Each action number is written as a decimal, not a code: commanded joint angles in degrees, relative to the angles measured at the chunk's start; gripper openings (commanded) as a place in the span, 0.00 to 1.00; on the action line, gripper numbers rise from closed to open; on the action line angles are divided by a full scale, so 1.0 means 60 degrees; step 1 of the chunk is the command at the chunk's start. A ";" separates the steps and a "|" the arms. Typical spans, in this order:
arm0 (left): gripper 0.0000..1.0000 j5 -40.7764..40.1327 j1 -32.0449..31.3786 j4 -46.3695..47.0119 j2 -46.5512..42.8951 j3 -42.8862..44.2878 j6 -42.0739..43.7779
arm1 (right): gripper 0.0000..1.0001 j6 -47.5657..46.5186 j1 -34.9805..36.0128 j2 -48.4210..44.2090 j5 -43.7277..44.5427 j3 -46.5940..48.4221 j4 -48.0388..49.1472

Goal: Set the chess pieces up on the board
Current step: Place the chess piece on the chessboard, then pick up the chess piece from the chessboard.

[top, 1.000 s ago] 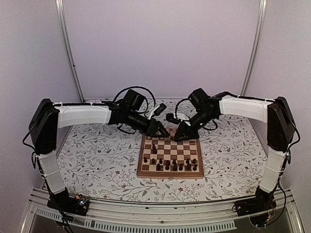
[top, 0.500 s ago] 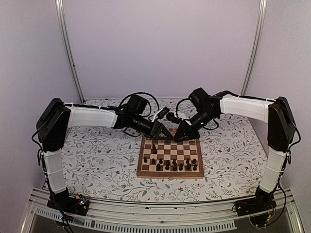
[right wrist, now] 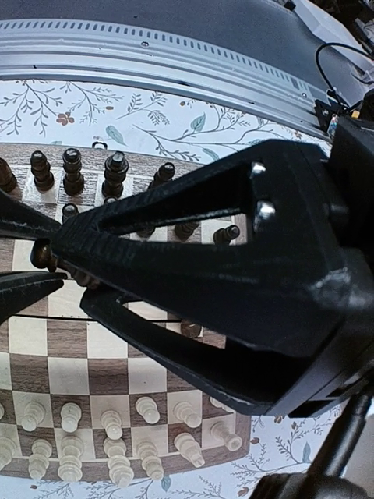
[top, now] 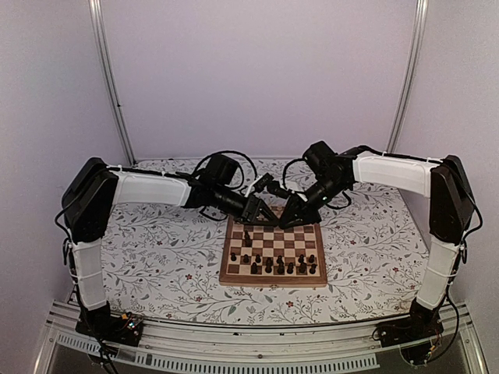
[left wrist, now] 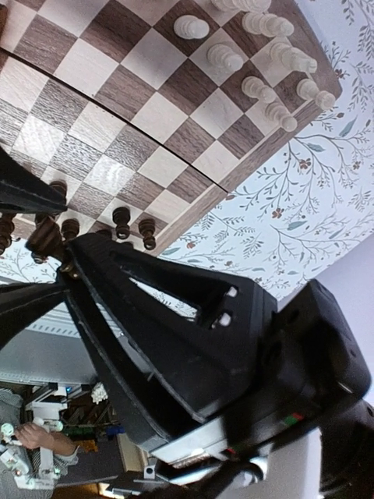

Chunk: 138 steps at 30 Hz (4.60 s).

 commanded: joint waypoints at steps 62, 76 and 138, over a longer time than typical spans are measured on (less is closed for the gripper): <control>0.93 -0.9538 0.0759 -0.2224 -0.4468 -0.1848 0.3534 | 0.27 -0.1017 0.0956 0.1565 0.6249 0.1870 -0.4621; 0.89 -0.9227 0.0752 -0.2585 -0.4324 -0.1581 0.3628 | 0.22 -0.0863 0.0955 0.1272 0.6653 0.1145 -0.3959; 0.59 -0.6476 -0.0272 -0.5669 -0.0327 0.1216 0.3838 | 0.37 0.0583 -0.1084 -0.1976 0.1817 -0.1742 0.0714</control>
